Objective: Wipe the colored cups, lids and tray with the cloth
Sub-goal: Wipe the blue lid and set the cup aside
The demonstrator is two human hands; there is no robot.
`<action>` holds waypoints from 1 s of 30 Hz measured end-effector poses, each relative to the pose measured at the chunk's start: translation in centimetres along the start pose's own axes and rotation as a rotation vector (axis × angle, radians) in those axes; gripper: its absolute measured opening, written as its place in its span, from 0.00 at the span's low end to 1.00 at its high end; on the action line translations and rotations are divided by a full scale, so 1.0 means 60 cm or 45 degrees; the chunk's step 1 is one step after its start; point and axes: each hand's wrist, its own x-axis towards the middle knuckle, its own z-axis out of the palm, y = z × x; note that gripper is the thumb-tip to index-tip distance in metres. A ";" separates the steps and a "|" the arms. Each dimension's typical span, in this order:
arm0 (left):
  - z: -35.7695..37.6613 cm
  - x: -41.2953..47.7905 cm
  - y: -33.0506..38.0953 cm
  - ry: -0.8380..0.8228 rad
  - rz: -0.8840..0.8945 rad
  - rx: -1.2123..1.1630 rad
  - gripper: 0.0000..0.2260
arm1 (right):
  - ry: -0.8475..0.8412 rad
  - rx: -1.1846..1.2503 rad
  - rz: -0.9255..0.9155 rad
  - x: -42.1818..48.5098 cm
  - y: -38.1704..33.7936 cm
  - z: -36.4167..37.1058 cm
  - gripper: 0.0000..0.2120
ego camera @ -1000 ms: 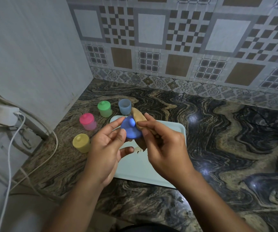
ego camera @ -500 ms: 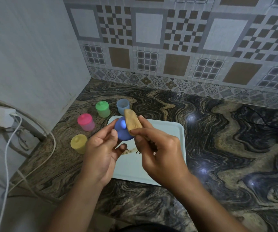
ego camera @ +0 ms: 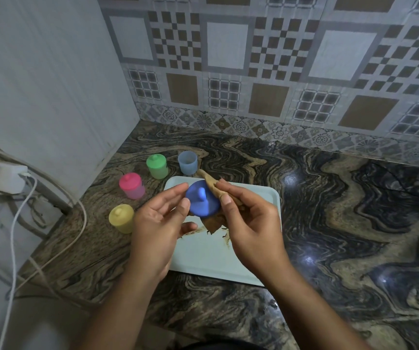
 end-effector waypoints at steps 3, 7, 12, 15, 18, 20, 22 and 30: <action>-0.002 0.003 0.002 -0.017 -0.078 -0.136 0.11 | -0.068 -0.312 -0.242 0.000 0.004 -0.002 0.14; 0.001 0.004 -0.002 0.027 -0.099 -0.206 0.11 | -0.079 -0.607 -0.538 0.008 0.017 -0.003 0.11; -0.003 0.009 0.000 0.027 -0.117 -0.247 0.12 | -0.061 -0.716 -0.689 0.007 0.025 0.001 0.10; -0.006 0.006 -0.005 -0.032 -0.135 -0.209 0.12 | -0.023 -0.735 -0.676 0.018 0.025 -0.001 0.13; -0.005 0.004 -0.012 -0.055 -0.182 -0.223 0.12 | -0.008 -0.746 -0.641 0.022 0.019 0.004 0.13; -0.004 0.006 -0.015 -0.048 -0.184 -0.245 0.12 | 0.001 -0.656 -0.517 0.020 0.019 0.005 0.11; -0.004 0.005 -0.017 -0.041 -0.146 -0.228 0.11 | -0.002 -0.449 -0.274 0.019 0.017 0.004 0.11; 0.001 -0.002 -0.015 -0.037 0.071 0.081 0.11 | 0.035 -0.128 -0.057 0.013 0.013 0.009 0.11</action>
